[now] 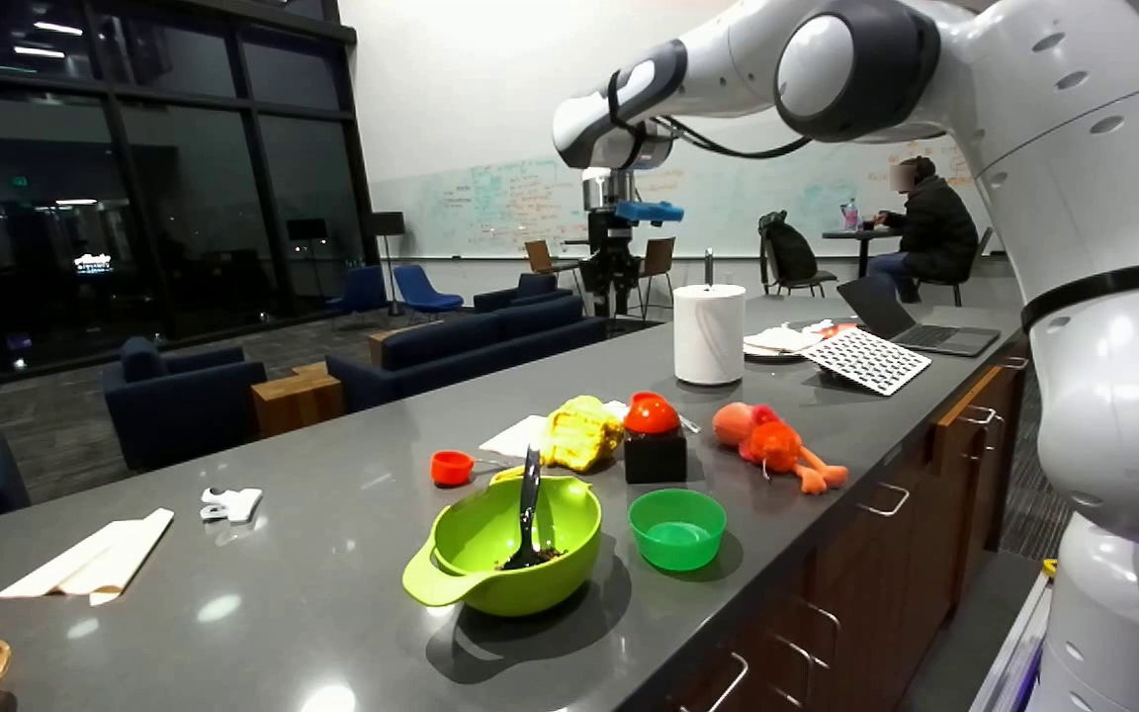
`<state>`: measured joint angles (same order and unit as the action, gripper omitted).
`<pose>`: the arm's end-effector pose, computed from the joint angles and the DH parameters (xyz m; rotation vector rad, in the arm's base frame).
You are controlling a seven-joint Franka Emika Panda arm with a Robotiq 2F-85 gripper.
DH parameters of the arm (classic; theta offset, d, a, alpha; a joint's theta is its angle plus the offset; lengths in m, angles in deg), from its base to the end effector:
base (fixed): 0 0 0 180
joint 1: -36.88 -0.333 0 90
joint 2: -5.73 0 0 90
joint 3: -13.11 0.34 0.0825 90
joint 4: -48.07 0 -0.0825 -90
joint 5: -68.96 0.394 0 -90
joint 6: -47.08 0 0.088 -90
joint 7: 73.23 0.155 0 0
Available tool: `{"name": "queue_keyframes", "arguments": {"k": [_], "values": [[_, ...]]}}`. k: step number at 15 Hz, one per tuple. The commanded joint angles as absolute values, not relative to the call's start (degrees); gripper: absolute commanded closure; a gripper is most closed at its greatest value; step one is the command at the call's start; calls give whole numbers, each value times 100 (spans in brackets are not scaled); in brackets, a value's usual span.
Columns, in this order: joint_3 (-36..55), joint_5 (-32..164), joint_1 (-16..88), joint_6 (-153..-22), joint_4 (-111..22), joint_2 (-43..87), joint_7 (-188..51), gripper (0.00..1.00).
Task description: Press the orange button
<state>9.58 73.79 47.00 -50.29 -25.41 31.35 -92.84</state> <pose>0.6914 -0.1475 0.4661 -3.0751 -0.1502 0.0184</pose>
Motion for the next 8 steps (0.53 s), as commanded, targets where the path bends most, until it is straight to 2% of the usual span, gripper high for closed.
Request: {"name": "queue_keyframes", "arguments": {"k": [1, 3, 4, 5, 8], "values": [[1003, 7360, 4737, -5001, -2507, 3145, -9275, 50], [1003, 7360, 4737, -5001, -2507, 3145, -9275, 50], [1003, 7360, 4737, -5001, -2507, 3145, -9275, 25], [1017, 7363, 4678, -4947, -2478, 3189, -9125, 25], [1077, 7442, 4556, -5081, -2540, 3324, -8679, 9]]}}
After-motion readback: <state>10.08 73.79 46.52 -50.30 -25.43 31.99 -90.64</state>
